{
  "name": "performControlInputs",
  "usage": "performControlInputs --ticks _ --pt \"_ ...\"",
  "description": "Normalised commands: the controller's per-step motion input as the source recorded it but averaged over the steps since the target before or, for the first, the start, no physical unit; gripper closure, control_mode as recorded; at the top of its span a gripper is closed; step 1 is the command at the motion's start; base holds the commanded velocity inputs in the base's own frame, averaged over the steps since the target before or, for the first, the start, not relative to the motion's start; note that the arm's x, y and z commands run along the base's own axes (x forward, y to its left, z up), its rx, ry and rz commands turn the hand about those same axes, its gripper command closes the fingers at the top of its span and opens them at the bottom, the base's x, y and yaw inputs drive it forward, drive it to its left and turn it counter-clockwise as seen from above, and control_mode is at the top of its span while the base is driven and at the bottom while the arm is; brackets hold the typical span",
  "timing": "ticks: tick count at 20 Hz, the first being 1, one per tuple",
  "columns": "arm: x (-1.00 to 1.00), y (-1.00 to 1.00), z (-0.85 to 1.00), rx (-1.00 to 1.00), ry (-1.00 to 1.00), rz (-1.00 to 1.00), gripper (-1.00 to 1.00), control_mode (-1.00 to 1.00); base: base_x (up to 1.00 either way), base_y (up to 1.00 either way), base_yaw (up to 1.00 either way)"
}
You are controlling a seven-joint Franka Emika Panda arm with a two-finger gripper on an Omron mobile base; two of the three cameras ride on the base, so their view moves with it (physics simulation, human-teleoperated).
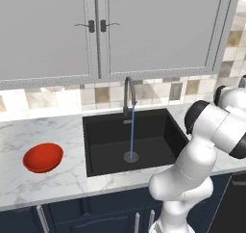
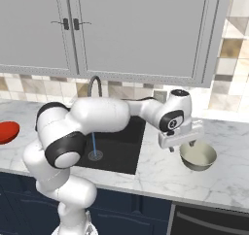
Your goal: Rinse each bowl for a few seconds and place them down in the sink or on the counter.
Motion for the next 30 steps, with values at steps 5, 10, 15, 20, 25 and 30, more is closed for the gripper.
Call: performControlInputs --ticks 5,10,15,20,25,30 --pt "0.01 -0.07 -0.16 0.00 0.00 0.00 -1.00 -1.00 0.00 0.00 0.00" --pt "0.08 -0.06 -0.18 0.00 0.00 0.00 -1.00 -1.00 0.00 0.00 0.00" --pt "0.17 -0.05 -0.15 0.01 0.00 0.01 -1.00 -1.00 0.00 0.00 0.00" --pt "0.19 -0.08 -0.13 0.01 0.00 0.02 -1.00 -1.00 0.00 0.00 0.00" --pt "0.19 -0.12 -0.12 0.02 0.00 0.02 -1.00 -1.00 0.00 0.00 0.00" --pt "0.17 -0.15 -0.08 0.03 0.00 0.02 -1.00 -1.00 0.00 0.00 0.00"
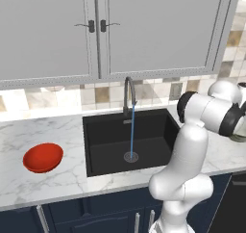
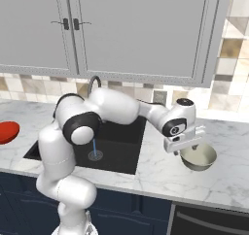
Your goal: Rinse each bowl for a few seconds and place them down in the sink or on the counter.
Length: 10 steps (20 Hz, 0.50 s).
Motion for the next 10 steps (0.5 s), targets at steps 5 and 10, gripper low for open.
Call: performControlInputs --ticks 5,10 --pt "0.09 -0.15 -0.10 0.05 0.00 0.01 -1.00 -1.00 0.00 0.00 0.00" --pt "0.03 -0.06 -0.15 0.04 0.00 0.01 -1.00 -1.00 0.00 0.00 0.00"
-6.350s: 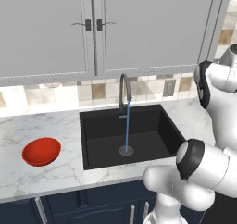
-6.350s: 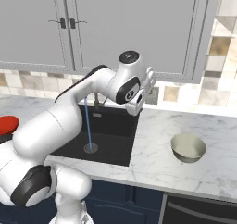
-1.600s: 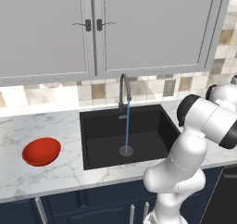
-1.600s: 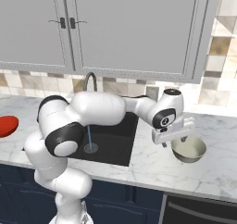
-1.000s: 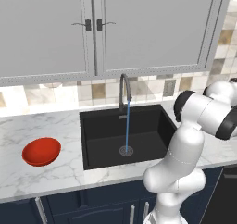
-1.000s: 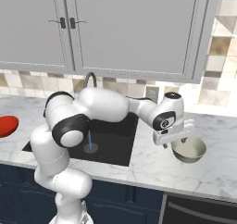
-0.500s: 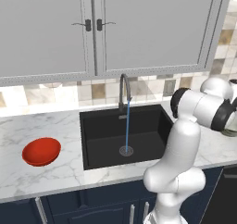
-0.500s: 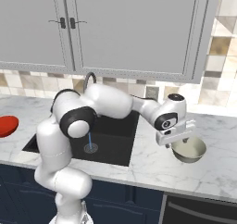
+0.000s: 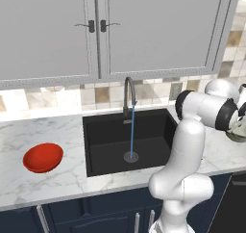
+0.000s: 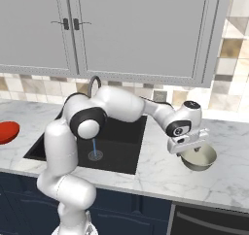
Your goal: Rinse each bowl for a few seconds and place them down in the sink or on the counter.
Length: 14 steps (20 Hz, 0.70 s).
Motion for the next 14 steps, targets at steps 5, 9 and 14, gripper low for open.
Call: performControlInputs --ticks 5,9,14 --pt "0.00 0.00 -0.19 0.05 0.01 0.00 -1.00 -1.00 0.00 0.00 0.00" --pt "0.00 0.00 -0.16 0.03 0.00 0.00 -1.00 -1.00 0.00 0.00 0.00" --pt "0.00 0.00 -0.15 0.02 0.00 0.00 -1.00 -1.00 0.00 0.00 0.00"
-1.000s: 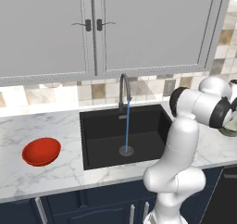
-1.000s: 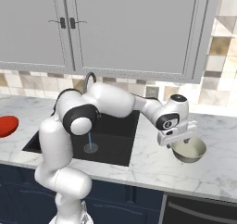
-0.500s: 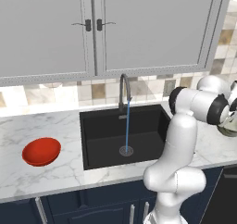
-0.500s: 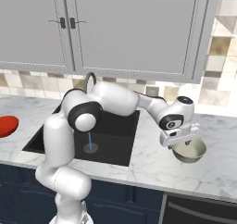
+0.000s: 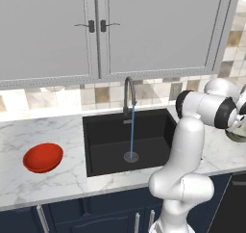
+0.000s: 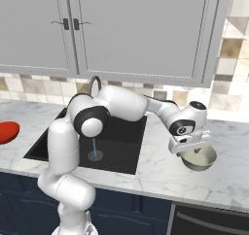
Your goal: Rinse each bowl for a few seconds and place them down in the sink or on the counter.
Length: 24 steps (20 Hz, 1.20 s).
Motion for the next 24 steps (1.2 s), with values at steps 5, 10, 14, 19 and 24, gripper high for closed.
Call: performControlInputs --ticks 5,10,14,19,24 --pt "-0.01 0.04 0.09 0.01 -0.02 0.00 -1.00 -1.00 0.00 0.00 0.00" --pt "-0.02 0.03 0.01 0.02 0.00 0.00 -1.00 -1.00 0.00 0.00 0.00" --pt "-0.10 0.09 -0.03 0.02 0.00 0.00 -1.00 -1.00 0.00 0.00 0.00" --pt "-0.03 0.15 -0.21 0.02 0.01 0.00 -1.00 -1.00 0.00 0.00 0.00" --pt "0.01 0.00 -0.32 0.01 0.00 0.00 -1.00 -1.00 0.00 0.00 0.00"
